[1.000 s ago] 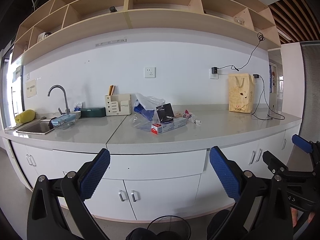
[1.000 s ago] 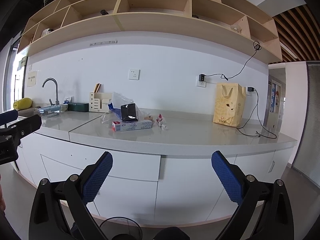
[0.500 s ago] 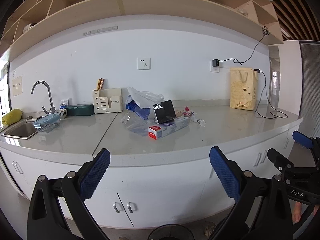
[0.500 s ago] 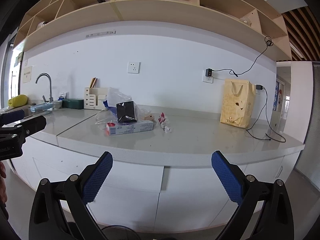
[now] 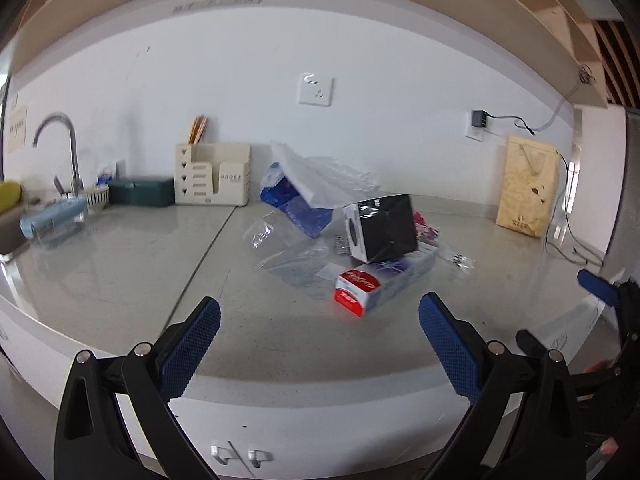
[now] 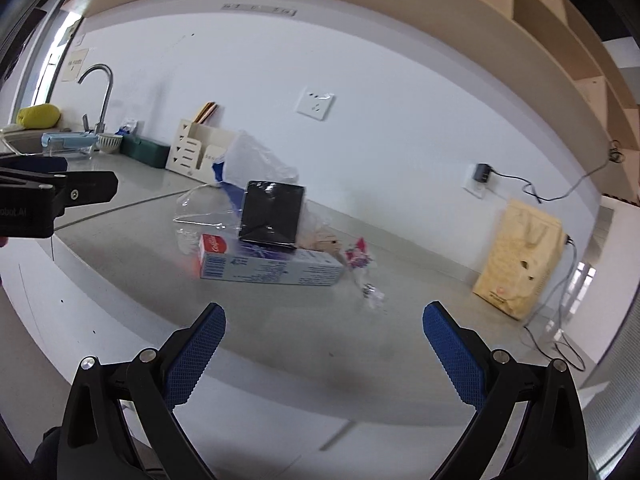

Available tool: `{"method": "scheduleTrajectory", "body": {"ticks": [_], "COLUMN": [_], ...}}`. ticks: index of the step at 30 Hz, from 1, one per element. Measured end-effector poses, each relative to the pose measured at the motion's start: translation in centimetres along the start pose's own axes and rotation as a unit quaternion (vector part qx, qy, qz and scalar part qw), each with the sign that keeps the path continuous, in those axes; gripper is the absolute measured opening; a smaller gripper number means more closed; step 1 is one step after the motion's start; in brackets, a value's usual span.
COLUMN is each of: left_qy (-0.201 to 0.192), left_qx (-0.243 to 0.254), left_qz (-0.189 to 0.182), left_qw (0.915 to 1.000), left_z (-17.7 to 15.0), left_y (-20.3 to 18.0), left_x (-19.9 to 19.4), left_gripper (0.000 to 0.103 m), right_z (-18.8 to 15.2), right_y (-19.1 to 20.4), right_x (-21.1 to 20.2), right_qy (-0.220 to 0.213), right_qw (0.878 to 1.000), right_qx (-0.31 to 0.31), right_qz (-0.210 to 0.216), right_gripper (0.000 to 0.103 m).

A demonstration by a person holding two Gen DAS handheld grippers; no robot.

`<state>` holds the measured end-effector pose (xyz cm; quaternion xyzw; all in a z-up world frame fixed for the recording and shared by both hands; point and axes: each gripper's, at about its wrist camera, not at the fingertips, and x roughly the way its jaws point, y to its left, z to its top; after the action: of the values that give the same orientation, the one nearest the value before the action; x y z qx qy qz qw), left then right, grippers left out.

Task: Collect trash
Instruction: 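Reach the right gripper to the black box and grasp it, then grasp the white foam sheet with the left gripper while the right gripper holds the black box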

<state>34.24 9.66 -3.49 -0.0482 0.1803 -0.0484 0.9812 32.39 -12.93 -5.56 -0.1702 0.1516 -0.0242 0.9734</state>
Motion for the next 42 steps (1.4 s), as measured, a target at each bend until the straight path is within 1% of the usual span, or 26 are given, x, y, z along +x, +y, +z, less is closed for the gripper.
{"method": "scheduleTrajectory", "body": {"ticks": [3,6,9,12,14,16,18,21,23,27,29,31,33,35,37,40,42], "left_qy": [0.014,0.024,0.02,0.023,0.026,0.03,0.032,0.031,0.027,0.019,0.017,0.02,0.024,0.03,0.042,0.053,0.062], "left_qx": [-0.016,-0.007,-0.004,-0.014,-0.02,-0.027,-0.033,-0.04,-0.045,-0.05,-0.049,-0.045,-0.041,-0.038,-0.029,-0.006,-0.003], "left_qz": [-0.002,-0.002,0.004,0.003,0.007,0.005,0.008,0.011,0.012,0.012,0.011,0.012,0.006,-0.009,-0.035,-0.062,-0.08], "left_qw": [0.9998,0.9997,0.9998,0.9996,0.9994,0.9992,0.9989,0.9987,0.9985,0.9985,0.9986,0.9987,0.9988,0.9988,0.9981,0.9966,0.9949], "left_z": [0.3,0.6,0.9,0.8,0.6,0.3,0.1,0.1,0.2,0.7,1.0,1.4,1.8,2.3,3.2,5.3,6.8], "left_y": [2.1,3.4,5.0,6.5,7.3,8.0,8.7,9.3,9.6,10.1,10.3,10.3,10.2,10.0,9.5,8.8,8.6], "left_x": [2.8,4.6,5.4,5.8,6.0,6.1,6.3,6.3,6.2,6.1,6.3,7.0,7.7,8.7,10.2,13.0,15.1], "left_gripper": [0.099,0.099,0.099,0.099,0.099,0.099,0.099,0.099,0.099,0.099,0.099,0.099,0.099,0.099,0.099,0.099,0.099], "right_z": [1.1,2.1,3.5,5.0,6.0,7.0,7.9,8.8,9.1,9.5,9.5,9.6,9.6,9.7,9.7,9.6,9.4], "right_y": [0.7,1.4,2.1,2.7,3.2,3.5,4.2,4.6,4.7,5.4,5.5,5.2,5.0,4.8,4.4,3.9,3.6], "right_x": [2.9,5.1,7.6,10.2,12.2,14.0,15.5,17.7,19.2,21.9,23.1,23.9,24.2,24.4,24.7,25.1,25.2], "right_qy": [0.003,0.002,0.0,0.002,0.021,0.025,0.027,0.044,0.059,0.086,0.101,0.111,0.109,0.107,0.111,0.115,0.115], "right_qw": [1.0,1.0,1.0,0.999,0.999,0.998,0.999,0.998,0.996,0.995,0.993,0.991,0.991,0.991,0.99,0.989,0.988], "right_qx": [0.011,0.025,0.027,0.027,0.024,0.025,0.019,0.025,0.04,0.034,0.043,0.055,0.058,0.061,0.067,0.072,0.076], "right_qz": [0.003,0.012,0.013,0.029,0.042,0.043,0.033,0.041,0.058,0.041,0.052,0.055,0.048,0.048,0.054,0.06,0.062], "right_gripper": [0.1,0.1,0.1,0.1,0.1,0.1,0.1,0.1,0.1,0.1,0.1,0.1,0.099,0.092,0.085,0.084,0.084]}}
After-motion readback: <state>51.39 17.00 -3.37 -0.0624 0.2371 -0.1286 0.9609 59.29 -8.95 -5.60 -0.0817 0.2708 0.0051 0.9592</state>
